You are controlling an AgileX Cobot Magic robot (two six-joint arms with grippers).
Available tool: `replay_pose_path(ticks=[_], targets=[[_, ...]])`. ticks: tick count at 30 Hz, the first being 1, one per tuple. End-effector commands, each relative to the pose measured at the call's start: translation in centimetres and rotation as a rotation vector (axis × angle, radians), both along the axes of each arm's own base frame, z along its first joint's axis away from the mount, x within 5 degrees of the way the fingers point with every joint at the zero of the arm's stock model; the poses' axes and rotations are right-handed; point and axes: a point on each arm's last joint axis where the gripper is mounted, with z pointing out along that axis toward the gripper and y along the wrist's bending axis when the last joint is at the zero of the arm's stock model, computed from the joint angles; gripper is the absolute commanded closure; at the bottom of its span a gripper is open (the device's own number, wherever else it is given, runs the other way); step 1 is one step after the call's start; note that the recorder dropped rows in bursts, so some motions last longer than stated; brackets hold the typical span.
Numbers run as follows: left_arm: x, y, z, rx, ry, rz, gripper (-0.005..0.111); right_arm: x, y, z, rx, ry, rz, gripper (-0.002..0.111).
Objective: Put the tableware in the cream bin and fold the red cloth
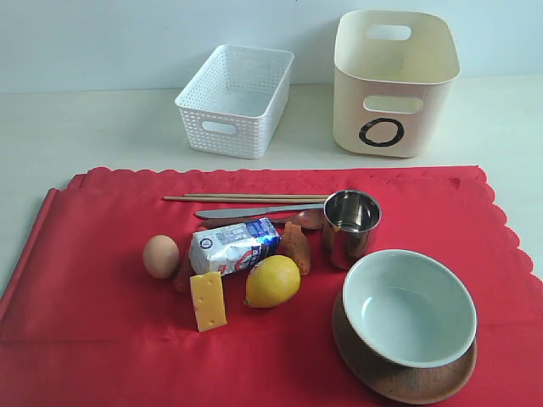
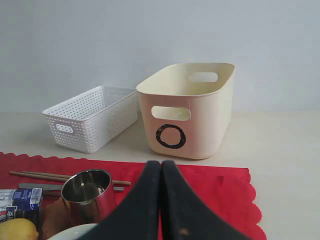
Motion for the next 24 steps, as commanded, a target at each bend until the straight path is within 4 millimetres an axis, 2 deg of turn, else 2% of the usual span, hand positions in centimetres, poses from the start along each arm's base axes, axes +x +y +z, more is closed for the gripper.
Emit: replay_pose_path(ticks=[1,4,5,7,8,10,12,13,16,19,20,21,22,23,24], targets=[[0.0,0.0,-0.1,-0.004,-0.004,-0.006,0.105,0.0,0.0,-0.1,-0.007,-0.005,-0.001,0.108],[0.0,0.0,-0.1,-0.004,-0.004,-0.006,0.105,0.0,0.0,0.4,0.001,-0.061,0.005,0.108],[0.0,0.0,-0.1,-0.004,-0.004,-0.006,0.105,0.0,0.1,1.1,0.026,-0.137,0.013,0.108],[0.0,0.0,-0.1,-0.004,-0.004,-0.006,0.105,-0.2,0.2,2.4,0.165,-0.253,0.025,0.108],[0.0,0.0,-0.1,-0.004,-0.004,-0.006,0.105,-0.5,0.0,3.7,0.328,-0.386,0.041,0.108],[0.0,0.0,-0.1,-0.004,-0.004,-0.006,0.105,-1.0,-0.1,5.0,0.349,-0.534,0.056,0.108],[0.0,0.0,-0.1,-0.004,-0.004,-0.006,0.105,-1.3,-0.2,5.5,0.365,-0.606,0.062,0.108],[0.0,0.0,-0.1,-0.004,-0.004,-0.006,0.105,-1.8,-0.3,7.3,0.369,-0.636,0.062,0.108],[0.0,0.0,-0.1,-0.004,-0.004,-0.006,0.105,-1.7,-0.2,10.2,0.287,-0.598,0.044,0.108],[0.0,0.0,-0.1,-0.004,-0.004,-0.006,0.105,0.0,0.0,12.3,0.240,-0.481,0.032,0.108],[0.0,0.0,-0.1,-0.004,-0.004,-0.006,0.105,1.9,0.4,13.2,0.220,-0.393,0.026,0.108],[0.0,0.0,-0.1,-0.004,-0.004,-0.006,0.105,3.0,0.5,13.4,0.213,-0.342,0.023,0.108],[0.0,0.0,-0.1,-0.004,-0.004,-0.006,0.105,5.4,0.9,13.6,0.199,-0.244,0.016,0.108],[0.0,0.0,-0.1,-0.004,-0.004,-0.006,0.105,6.3,1.0,13.6,0.195,-0.212,0.013,0.108],[0.0,0.0,-0.1,-0.004,-0.004,-0.006,0.105,8.8,1.4,13.2,0.178,-0.130,0.007,0.108]])
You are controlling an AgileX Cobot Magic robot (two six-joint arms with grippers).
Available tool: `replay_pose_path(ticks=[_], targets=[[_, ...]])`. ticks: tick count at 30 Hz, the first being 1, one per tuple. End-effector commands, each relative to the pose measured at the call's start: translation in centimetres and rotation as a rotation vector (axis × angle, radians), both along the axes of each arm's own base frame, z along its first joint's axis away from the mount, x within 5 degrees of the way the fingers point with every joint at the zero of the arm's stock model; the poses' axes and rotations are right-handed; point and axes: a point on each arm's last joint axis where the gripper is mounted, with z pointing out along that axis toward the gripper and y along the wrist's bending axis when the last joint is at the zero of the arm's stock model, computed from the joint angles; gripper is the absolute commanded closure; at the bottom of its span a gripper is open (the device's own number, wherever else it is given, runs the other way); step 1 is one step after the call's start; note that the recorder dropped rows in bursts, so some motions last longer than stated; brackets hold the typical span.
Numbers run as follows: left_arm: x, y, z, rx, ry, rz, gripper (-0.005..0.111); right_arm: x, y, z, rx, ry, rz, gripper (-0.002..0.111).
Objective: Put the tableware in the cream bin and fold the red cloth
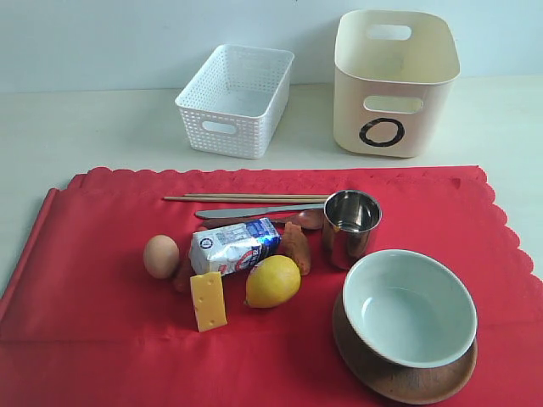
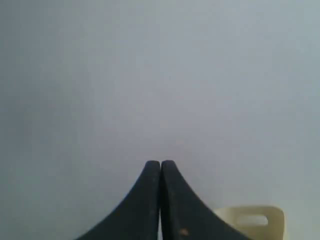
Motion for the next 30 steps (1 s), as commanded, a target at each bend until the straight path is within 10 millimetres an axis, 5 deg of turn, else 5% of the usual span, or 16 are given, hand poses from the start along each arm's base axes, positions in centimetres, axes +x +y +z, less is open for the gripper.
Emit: replay_pose_path(ticks=[1,6,11,21,30], targets=[[0.0,0.0,-0.1,-0.004,-0.004,-0.006,0.105,6.5,1.0,-0.7,-0.075,0.252,0.000,0.108],[0.0,0.0,-0.1,-0.004,-0.004,-0.006,0.105,14.8,2.8,-1.8,-0.231,0.512,0.033,0.108],[0.0,0.0,-0.1,-0.004,-0.004,-0.006,0.105,19.4,7.8,-2.2,-0.476,0.678,0.182,0.108],[0.0,0.0,-0.1,-0.004,-0.004,-0.006,0.105,22.6,14.0,-6.9,-0.697,0.860,0.401,0.108],[0.0,0.0,-0.1,-0.004,-0.004,-0.006,0.105,22.8,17.6,-9.3,-0.831,0.961,0.593,0.108]])
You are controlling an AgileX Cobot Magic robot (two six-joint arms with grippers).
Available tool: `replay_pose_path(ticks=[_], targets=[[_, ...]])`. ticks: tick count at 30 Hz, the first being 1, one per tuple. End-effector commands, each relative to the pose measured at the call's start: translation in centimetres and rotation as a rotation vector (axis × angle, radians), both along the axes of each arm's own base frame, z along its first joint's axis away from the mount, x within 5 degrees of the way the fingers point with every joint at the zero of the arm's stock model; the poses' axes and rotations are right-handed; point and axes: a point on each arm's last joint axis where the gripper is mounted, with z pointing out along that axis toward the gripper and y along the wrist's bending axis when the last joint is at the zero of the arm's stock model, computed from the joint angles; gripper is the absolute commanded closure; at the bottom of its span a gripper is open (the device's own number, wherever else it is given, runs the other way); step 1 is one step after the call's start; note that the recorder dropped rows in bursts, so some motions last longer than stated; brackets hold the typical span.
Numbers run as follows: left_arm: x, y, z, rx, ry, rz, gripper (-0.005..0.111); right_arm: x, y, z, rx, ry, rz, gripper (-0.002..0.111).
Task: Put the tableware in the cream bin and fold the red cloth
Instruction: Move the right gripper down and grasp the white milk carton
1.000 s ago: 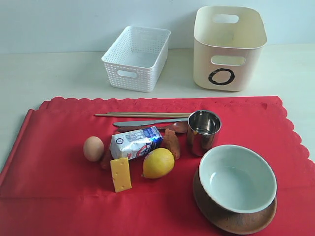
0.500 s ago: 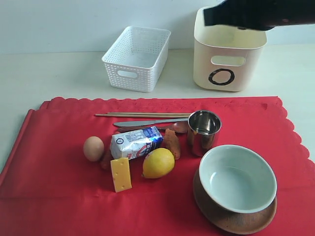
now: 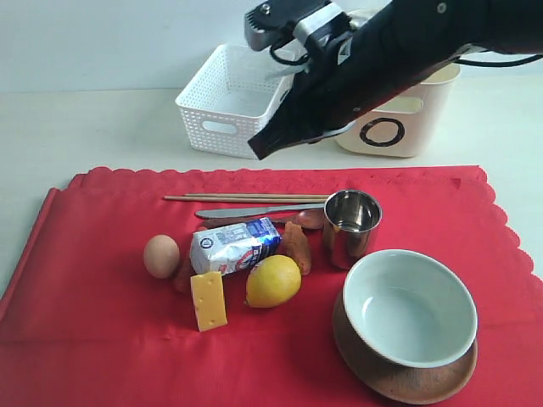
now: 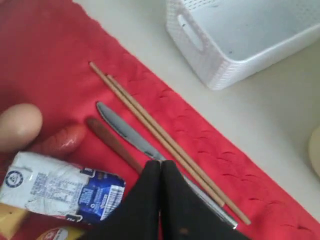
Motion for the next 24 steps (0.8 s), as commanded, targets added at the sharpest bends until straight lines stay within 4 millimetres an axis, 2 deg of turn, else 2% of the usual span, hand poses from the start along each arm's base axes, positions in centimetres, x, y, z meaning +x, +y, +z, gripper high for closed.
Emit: replay_pose_path(ticks=[1,3,9,15,19,21,24], targets=[[0.0,0.0,-0.1,-0.004,-0.004,-0.006,0.105,-0.4,1.8,-0.5,-0.043,0.034,0.119,0.106],[0.0,0.0,-0.1,-0.004,-0.004,-0.006,0.105,-1.0,2.6,-0.7,-0.057,0.064,0.160,0.099],[0.0,0.0,-0.1,-0.004,-0.004,-0.006,0.105,-2.4,4.4,-1.2,-0.118,0.067,0.295,0.067],[0.0,0.0,-0.1,-0.004,-0.004,-0.006,0.105,-2.6,5.9,-3.2,-0.196,0.036,0.438,0.057],[0.0,0.0,-0.1,-0.004,-0.004,-0.006,0.105,-2.2,6.1,-4.7,-0.241,0.031,0.502,0.045],[0.0,0.0,-0.1,-0.004,-0.004,-0.006,0.105,-2.0,6.3,-6.0,-0.285,0.030,0.569,0.036],[0.0,0.0,-0.1,-0.005,-0.003,-0.006,0.105,-1.8,6.5,-8.1,-0.369,0.023,0.726,0.034]])
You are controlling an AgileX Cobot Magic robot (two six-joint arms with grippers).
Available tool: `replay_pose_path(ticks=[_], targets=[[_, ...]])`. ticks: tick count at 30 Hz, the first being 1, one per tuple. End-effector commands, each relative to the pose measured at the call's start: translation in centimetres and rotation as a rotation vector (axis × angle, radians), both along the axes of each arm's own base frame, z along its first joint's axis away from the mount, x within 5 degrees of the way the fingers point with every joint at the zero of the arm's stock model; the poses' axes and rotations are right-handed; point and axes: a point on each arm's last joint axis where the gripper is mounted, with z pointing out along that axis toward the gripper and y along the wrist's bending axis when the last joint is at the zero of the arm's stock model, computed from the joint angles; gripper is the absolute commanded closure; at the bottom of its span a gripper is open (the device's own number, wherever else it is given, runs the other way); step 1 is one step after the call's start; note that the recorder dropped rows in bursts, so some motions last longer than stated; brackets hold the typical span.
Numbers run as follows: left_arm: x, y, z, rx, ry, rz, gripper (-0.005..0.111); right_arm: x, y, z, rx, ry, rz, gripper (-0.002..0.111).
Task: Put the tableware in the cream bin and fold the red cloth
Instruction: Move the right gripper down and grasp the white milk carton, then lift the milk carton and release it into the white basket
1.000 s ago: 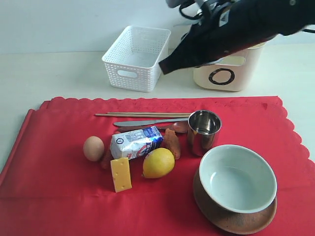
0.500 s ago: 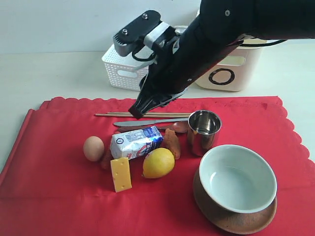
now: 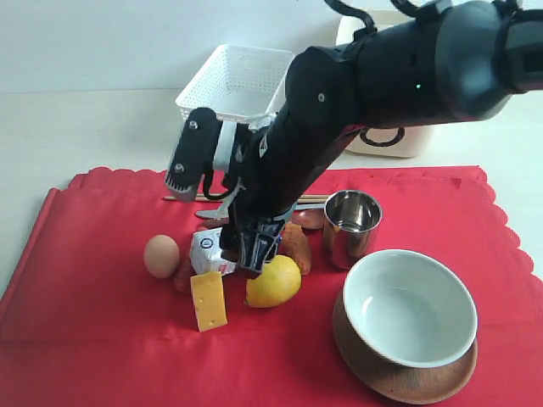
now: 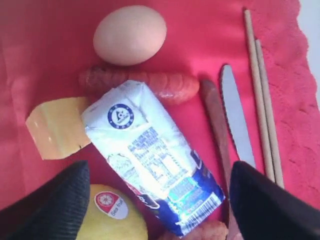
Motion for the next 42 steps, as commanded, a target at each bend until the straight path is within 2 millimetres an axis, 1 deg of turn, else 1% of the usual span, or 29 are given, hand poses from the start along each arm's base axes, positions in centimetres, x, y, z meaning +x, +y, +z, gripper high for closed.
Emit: replay_pose_path(ticks=[1,3,5,6,8,9,11,12,13,14,15,16,18,21,23,24,25,26,28,32,34,39,40,42], targets=[[0.0,0.0,-0.1,-0.005,-0.003,-0.006,0.105,0.5,0.4,-2.1,-0.068,-0.038,0.168,0.034],[0.0,0.0,-0.1,-0.005,-0.003,-0.006,0.105,1.3,0.9,-3.5,-0.047,-0.090,0.175,0.034],[0.0,0.0,-0.1,-0.003,-0.004,-0.006,0.105,1.5,1.0,-4.4,-0.064,-0.109,0.219,0.035],[0.0,0.0,-0.1,-0.003,-0.004,-0.006,0.105,1.5,1.1,-4.7,-0.077,-0.113,0.248,0.037],[0.0,0.0,-0.1,-0.003,-0.004,-0.006,0.105,1.5,1.1,-4.8,-0.085,-0.120,0.270,0.053],[0.0,0.0,-0.1,-0.003,-0.004,-0.006,0.105,1.5,1.1,-4.8,-0.085,-0.120,0.270,0.064],[0.0,0.0,-0.1,-0.005,-0.003,-0.006,0.105,1.5,1.1,-4.8,-0.084,-0.119,0.269,0.082],[0.0,0.0,-0.1,-0.005,-0.003,-0.006,0.105,1.5,1.1,-4.8,-0.084,-0.119,0.269,0.088],[0.0,0.0,-0.1,-0.005,-0.003,-0.006,0.105,1.5,1.1,-4.7,-0.081,-0.120,0.267,0.097],[0.0,0.0,-0.1,-0.005,-0.003,-0.006,0.105,1.6,1.1,-4.5,-0.078,-0.127,0.266,0.100],[0.0,0.0,-0.1,-0.005,-0.003,-0.006,0.105,1.6,1.1,-3.8,-0.061,-0.142,0.245,0.107],[0.0,0.0,-0.1,-0.005,-0.003,-0.006,0.105,1.6,1.1,-3.5,-0.049,-0.147,0.226,0.108],[0.0,0.0,-0.1,-0.003,-0.004,-0.006,0.105,1.6,1.0,-1.3,0.007,-0.177,0.154,0.108],[0.0,0.0,-0.1,-0.003,-0.004,-0.006,0.105,1.4,0.9,0.7,0.066,-0.190,0.067,0.108],[0.0,0.0,-0.1,-0.003,-0.004,-0.006,0.105,1.9,1.0,2.2,0.131,-0.272,0.018,0.108],[0.0,0.0,-0.1,-0.006,-0.003,-0.006,0.105,2.5,1.1,3.3,0.202,-0.369,-0.034,0.108],[0.0,0.0,-0.1,-0.006,-0.003,-0.006,0.105,3.0,1.1,3.9,0.242,-0.422,-0.067,0.108],[0.0,0.0,-0.1,-0.006,-0.003,-0.006,0.105,3.9,0.9,5.0,0.324,-0.530,-0.132,0.108],[0.0,0.0,-0.1,-0.006,-0.003,-0.006,0.105,5.0,0.6,6.0,0.427,-0.628,-0.226,0.108],[0.0,0.0,-0.1,-0.004,-0.004,-0.006,0.105,6.7,-0.3,6.6,0.565,-0.764,-0.399,0.108],[0.0,0.0,-0.1,-0.004,-0.004,-0.006,0.105,7.9,-0.6,6.4,0.599,-0.793,-0.468,0.108],[0.0,0.0,-0.1,-0.004,-0.004,-0.006,0.105,11.0,-0.5,4.9,0.683,-0.745,-0.588,0.108],[0.0,0.0,-0.1,-0.004,-0.004,-0.006,0.105,11.7,-0.7,4.2,0.696,-0.712,-0.619,0.108],[0.0,0.0,-0.1,-0.006,-0.003,-0.006,0.105,12.8,-0.8,3.5,0.721,-0.654,-0.666,0.108]])
